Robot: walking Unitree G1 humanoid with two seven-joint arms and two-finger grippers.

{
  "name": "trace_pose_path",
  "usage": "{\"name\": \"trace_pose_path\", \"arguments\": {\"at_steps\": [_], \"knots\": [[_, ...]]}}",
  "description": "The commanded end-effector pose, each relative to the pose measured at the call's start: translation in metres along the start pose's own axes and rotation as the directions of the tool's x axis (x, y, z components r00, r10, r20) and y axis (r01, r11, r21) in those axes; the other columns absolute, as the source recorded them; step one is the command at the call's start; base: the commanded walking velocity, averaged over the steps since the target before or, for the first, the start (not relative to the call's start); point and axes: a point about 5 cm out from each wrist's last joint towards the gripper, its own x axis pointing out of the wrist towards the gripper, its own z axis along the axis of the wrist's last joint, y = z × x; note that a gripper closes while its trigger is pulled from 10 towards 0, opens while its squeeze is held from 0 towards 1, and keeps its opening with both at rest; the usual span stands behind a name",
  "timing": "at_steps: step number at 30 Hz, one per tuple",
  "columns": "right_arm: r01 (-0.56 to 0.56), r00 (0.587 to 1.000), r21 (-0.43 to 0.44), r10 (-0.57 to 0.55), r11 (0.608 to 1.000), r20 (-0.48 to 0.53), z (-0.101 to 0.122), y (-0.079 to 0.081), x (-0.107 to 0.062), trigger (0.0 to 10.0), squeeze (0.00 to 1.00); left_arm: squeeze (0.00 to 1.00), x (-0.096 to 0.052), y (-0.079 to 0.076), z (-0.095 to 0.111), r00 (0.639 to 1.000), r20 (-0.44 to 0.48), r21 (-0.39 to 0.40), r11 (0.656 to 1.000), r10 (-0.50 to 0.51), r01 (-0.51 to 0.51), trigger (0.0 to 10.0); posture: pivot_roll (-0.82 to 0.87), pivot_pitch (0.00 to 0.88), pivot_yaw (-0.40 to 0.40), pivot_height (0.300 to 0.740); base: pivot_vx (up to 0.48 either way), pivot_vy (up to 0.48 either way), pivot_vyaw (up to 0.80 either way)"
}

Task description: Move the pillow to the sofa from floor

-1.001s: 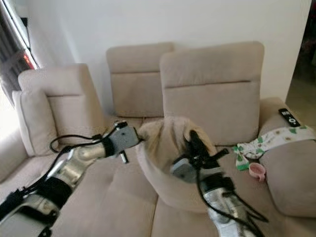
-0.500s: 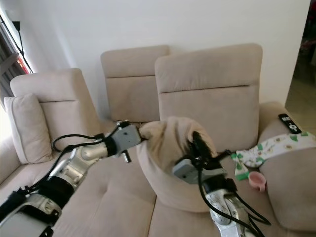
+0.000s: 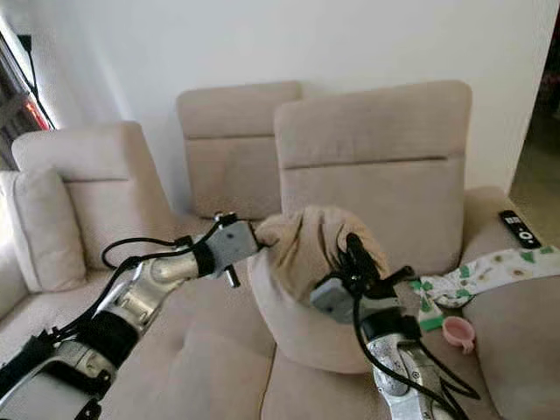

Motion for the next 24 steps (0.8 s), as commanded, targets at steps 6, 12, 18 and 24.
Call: {"name": "trace_pose_path", "arguments": {"at_steps": [6,12,18,24], "knots": [[-0.081,0.987,0.184,0.105,0.980,-0.123,-0.007,0.022,0.007,10.0,0.00,0.00,0.030,0.008,0.057,0.982,0.190,0.075,0.997,-0.004,-0.010,10.0,-0.13,0.000,0.149,0.740,0.000,0.000,0.00],[-0.107,0.983,0.213,0.136,0.971,-0.127,-0.004,0.025,0.011,10.0,0.00,0.00,0.039,-0.005,0.063,0.975,0.151,0.153,0.978,-0.165,0.142,10.0,-0.14,0.000,0.156,0.740,0.000,0.000,0.00],[-0.099,0.982,0.230,0.132,0.968,-0.135,-0.003,0.023,0.012,10.0,0.00,0.00,0.043,-0.007,0.067,0.959,0.114,0.205,0.951,-0.259,0.232,10.0,-0.15,0.000,0.166,0.740,0.000,0.000,0.00],[-0.089,0.983,0.252,0.126,0.964,-0.135,0.000,0.015,0.016,10.0,0.00,0.00,0.043,-0.008,0.064,0.942,0.075,0.231,0.924,-0.328,0.303,10.0,-0.15,0.000,0.169,0.740,0.000,0.000,0.00]]}}
